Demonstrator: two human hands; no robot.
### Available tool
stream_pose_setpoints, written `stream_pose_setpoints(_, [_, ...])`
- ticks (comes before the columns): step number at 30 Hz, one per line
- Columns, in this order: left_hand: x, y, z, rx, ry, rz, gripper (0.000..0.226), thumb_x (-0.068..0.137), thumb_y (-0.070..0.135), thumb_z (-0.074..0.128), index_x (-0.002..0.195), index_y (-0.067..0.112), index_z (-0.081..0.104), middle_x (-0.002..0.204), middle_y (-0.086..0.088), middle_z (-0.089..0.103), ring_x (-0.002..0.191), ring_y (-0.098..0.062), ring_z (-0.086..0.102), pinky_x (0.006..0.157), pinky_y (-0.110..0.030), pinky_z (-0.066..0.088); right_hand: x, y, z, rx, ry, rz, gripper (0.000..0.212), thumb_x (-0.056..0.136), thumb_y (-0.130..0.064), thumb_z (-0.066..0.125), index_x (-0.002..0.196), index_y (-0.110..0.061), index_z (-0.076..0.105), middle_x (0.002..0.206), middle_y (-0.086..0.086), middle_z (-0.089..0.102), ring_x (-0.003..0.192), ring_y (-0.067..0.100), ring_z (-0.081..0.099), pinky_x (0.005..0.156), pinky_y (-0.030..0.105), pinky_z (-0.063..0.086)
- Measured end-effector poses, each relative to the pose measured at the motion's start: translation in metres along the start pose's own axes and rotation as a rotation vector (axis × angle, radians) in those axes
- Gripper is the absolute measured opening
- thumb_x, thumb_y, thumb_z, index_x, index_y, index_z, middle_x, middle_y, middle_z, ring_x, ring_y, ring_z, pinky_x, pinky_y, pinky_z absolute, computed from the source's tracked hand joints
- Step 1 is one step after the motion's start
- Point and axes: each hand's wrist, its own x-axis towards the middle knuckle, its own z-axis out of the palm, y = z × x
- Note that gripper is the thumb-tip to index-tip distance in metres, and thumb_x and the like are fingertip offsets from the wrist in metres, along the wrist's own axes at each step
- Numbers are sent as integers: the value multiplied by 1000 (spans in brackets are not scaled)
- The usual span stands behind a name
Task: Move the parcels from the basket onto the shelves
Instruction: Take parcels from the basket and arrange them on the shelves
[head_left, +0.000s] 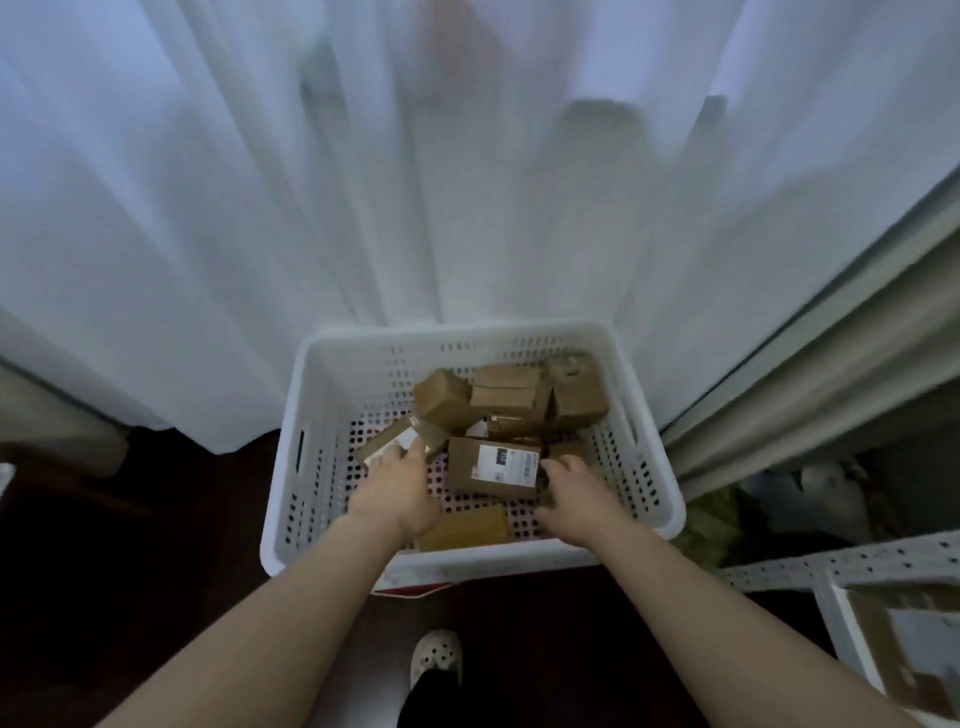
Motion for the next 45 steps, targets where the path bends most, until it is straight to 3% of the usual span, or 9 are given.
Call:
stream_pose_setpoints(7, [113,-32,39,32,-176,-3,57,88,26,56,141,17,34,137,-11,40,123,-28,44,97,-37,44,125,-6,43,-41,-152,7,49,98,-18,46,144,-12,33,143,11,38,127,28,41,103,40,41])
stream_pose_setpoints(13, [196,-58,87,10,-238,-20,54,89,23,55,140,18,37,133,-10,43,119,-25,46,94,-34,44,239,-8,89,-76,-208,-28,49,98,-9,44,145,-8,30,145,13,36,131,27,37,109,36,35])
stream_pose_setpoints(17, [235,-72,119,-17,-252,-39,47,90,21,53,135,14,43,130,-11,45,114,-24,49,88,-33,46,301,-9,117,-147,-216,-46,55,96,-6,47,146,-7,26,146,15,31,132,29,34,108,36,32])
stream_pose_setpoints(22, [268,-91,154,-40,-259,-57,46,91,20,53,136,12,43,130,-11,45,118,-25,47,93,-33,44,352,-11,155,-322,-150,-59,71,92,3,47,151,-5,9,154,17,16,140,32,22,114,37,25])
stream_pose_setpoints(25, [278,-97,167,-55,-258,-71,44,91,17,52,134,11,44,128,-11,46,116,-25,47,89,-32,44,367,-10,172,-398,-122,-57,75,91,-3,53,151,-5,9,152,18,21,139,33,26,113,38,27])
stream_pose_setpoints(30, [281,-97,178,-91,-253,-76,37,91,18,53,127,11,49,126,-11,47,112,-24,49,84,-30,45,363,-5,191,-522,-140,-109,66,87,-9,61,143,-4,25,140,16,39,127,31,41,102,38,36])
stream_pose_setpoints(35, [279,-93,176,-86,-254,-79,45,91,21,54,135,13,45,135,-10,43,121,-24,45,95,-33,44,369,-4,185,-377,-385,-29,75,86,-11,63,149,-14,22,147,18,28,136,31,27,102,43,44])
stream_pose_setpoints(40, [271,-92,167,-81,-238,-91,35,91,18,55,125,14,50,122,-9,49,107,-20,49,87,-30,45,360,-7,174,-573,-432,-78,60,84,-21,67,138,-16,42,142,11,35,133,29,28,107,41,37])
stream_pose_setpoints(45, [246,-85,131,-144,-227,-138,47,91,18,53,137,13,42,134,-11,46,120,-24,47,92,-31,44,320,-10,128,-337,-348,-110,51,85,-37,67,126,-15,47,131,9,46,125,30,38,102,40,39])
